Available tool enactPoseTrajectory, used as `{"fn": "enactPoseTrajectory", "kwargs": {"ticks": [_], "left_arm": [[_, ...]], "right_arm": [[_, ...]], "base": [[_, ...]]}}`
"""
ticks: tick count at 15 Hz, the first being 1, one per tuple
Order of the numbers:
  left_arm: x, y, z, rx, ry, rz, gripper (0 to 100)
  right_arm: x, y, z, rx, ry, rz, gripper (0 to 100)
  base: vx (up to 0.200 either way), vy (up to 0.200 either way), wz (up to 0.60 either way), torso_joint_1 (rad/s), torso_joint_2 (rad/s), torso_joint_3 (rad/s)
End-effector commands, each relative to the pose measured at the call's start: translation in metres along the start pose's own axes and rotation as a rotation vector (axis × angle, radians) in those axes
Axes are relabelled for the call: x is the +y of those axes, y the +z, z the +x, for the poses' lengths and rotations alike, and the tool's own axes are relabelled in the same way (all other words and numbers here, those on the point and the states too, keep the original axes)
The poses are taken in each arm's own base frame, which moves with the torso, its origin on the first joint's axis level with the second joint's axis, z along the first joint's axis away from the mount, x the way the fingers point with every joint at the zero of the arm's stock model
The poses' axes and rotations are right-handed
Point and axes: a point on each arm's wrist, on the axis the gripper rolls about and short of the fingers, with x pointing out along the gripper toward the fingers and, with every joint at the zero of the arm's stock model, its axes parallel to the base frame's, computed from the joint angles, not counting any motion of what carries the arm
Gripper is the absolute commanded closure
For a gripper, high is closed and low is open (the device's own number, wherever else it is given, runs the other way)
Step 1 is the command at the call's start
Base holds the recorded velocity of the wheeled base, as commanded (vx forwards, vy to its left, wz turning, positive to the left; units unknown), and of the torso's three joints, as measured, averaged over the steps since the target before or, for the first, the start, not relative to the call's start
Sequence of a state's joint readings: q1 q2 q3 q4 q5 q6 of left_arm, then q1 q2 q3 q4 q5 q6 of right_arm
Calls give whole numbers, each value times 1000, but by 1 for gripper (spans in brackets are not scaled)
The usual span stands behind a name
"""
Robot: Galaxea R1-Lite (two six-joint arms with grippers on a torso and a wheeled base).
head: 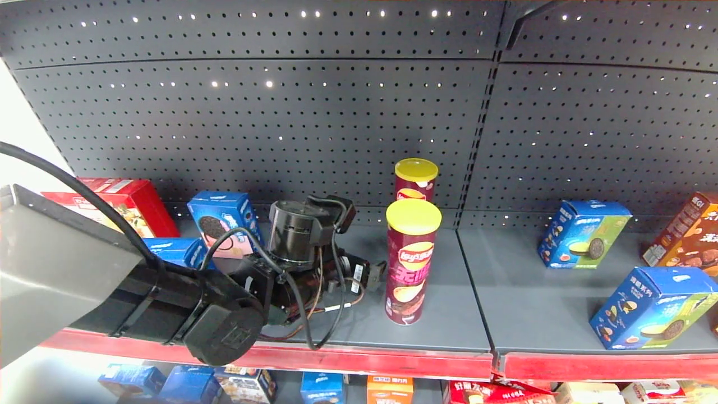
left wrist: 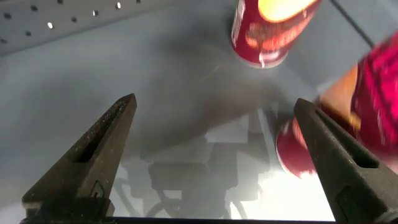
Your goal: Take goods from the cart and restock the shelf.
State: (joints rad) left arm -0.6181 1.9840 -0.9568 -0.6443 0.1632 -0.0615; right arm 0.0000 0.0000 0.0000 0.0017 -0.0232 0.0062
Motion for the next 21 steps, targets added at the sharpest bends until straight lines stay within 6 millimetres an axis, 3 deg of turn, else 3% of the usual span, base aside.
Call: {"fn": "enactPoseTrajectory", "kwargs": {"ticks": [1, 18, 21], "left_arm": [[-1, -1, 5, 3, 0, 1, 0], [-15, -5, 8, 10, -59, 18, 0], [13, 17, 1, -57, 35, -16, 0]], "right_arm": [[0, 0, 0, 0, 0, 0, 0], [0, 0, 0, 0, 0, 0, 0], [0, 0, 0, 0, 0, 0, 0]], "base": [[0, 0, 0, 0, 0, 0], [0, 0, 0, 0, 0, 0], [0, 0, 0, 0, 0, 0]]}}
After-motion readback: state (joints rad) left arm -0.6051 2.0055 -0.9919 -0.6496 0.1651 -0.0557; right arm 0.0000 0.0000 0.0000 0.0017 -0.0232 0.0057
